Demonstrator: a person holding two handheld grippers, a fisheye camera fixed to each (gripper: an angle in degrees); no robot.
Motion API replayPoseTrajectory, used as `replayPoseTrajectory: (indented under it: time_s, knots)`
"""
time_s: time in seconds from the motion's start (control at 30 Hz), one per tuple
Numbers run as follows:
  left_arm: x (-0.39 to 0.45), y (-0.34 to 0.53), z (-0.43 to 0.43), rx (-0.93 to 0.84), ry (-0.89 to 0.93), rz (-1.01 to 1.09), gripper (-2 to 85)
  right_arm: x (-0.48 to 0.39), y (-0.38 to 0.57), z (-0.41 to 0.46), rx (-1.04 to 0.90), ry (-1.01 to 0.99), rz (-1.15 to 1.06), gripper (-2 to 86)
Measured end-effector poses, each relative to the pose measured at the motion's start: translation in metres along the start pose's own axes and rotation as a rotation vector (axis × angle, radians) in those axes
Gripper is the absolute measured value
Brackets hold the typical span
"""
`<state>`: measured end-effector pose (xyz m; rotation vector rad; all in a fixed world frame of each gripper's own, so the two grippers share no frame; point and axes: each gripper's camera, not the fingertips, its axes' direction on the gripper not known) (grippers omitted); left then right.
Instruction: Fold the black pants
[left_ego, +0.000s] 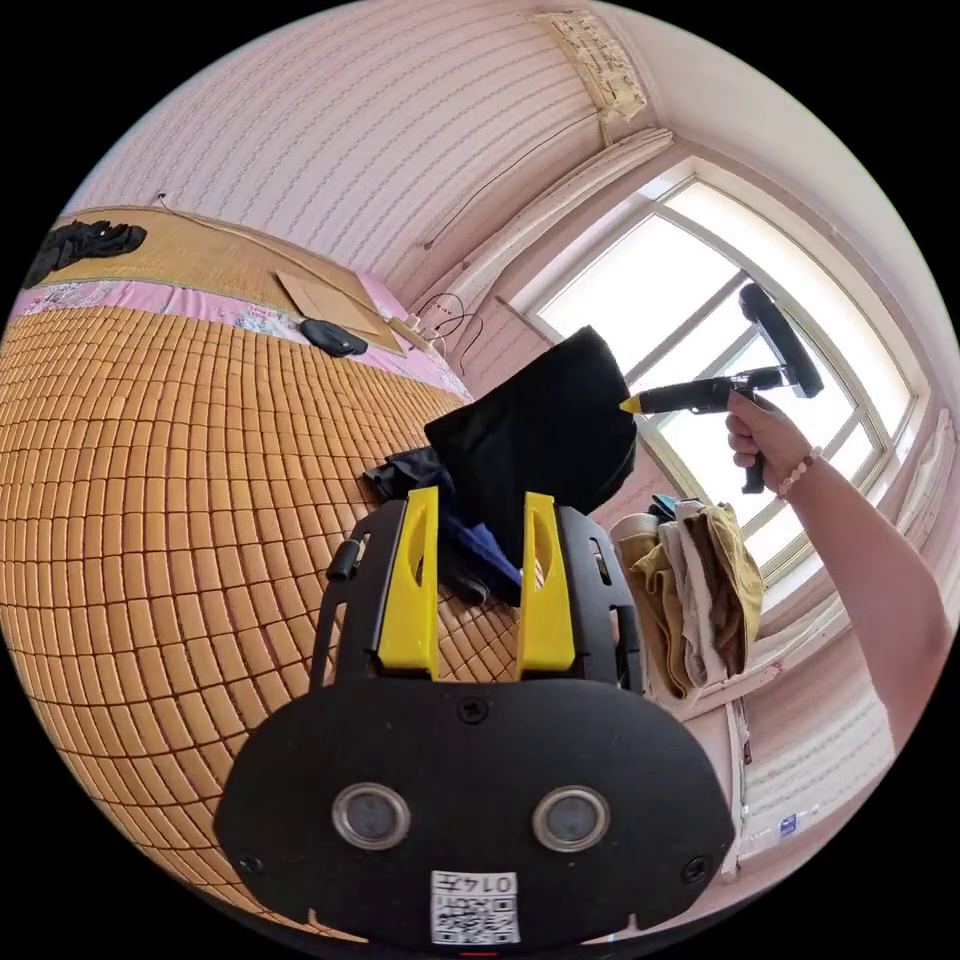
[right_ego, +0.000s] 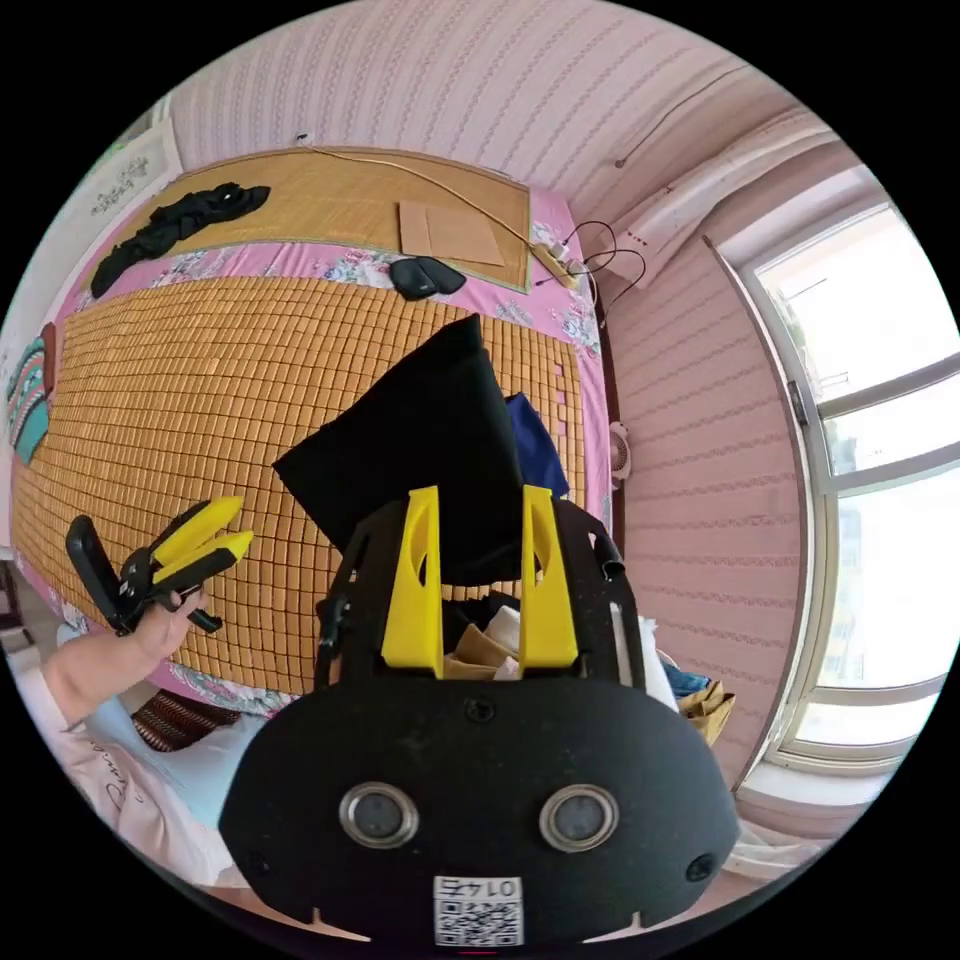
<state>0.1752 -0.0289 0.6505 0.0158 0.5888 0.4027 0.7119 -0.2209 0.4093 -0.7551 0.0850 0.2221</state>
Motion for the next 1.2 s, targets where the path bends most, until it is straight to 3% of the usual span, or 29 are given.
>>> replayPoseTrajectory:
  time_s: [0.13, 0.27, 0.37, 0.5, 0.7, 0.83, 1.03, 1.2]
  knots:
    - [-0.043, 0.031, -0.048, -0.039, -0.081, 0.150, 10.7, -0.025, 0.027, 0.038, 0.011, -0.192, 0.045, 15.2]
    - [-0.097, 0.091, -0.165, -0.070, -0.180, 0.181, 9.4, -0.078, 0.072, 0.044, 0.093, -0.263, -0.039, 15.8]
    - [-0.117, 0.136, -0.270, -0.035, -0.363, 0.174, 8.6, -0.136, 0.099, 0.050, 0.109, -0.258, -0.133, 15.1]
    - [-0.126, 0.194, -0.408, 0.071, -0.701, 0.135, 9.0, -0.250, 0.099, 0.044, 0.167, -0.288, -0.400, 14.2]
    - [-0.167, 0.263, -0.553, 0.249, -0.929, -0.129, 9.9, -0.467, 0.056, 0.020, 0.123, -0.479, -0.871, 12.3]
    - [-0.203, 0.282, -0.601, 0.286, -0.996, -0.194, 10.2, -0.611, 0.020, -0.015, 0.216, -0.505, -1.060, 12.1]
    - [-0.299, 0.272, -0.662, 0.305, -1.026, -0.323, 11.1, -0.781, -0.045, -0.041, 0.262, -0.652, -1.079, 12.3]
    - [-0.388, 0.253, -0.696, 0.335, -0.955, -0.431, 10.8, -0.890, -0.091, -0.035, 0.262, -0.583, -1.022, 15.2]
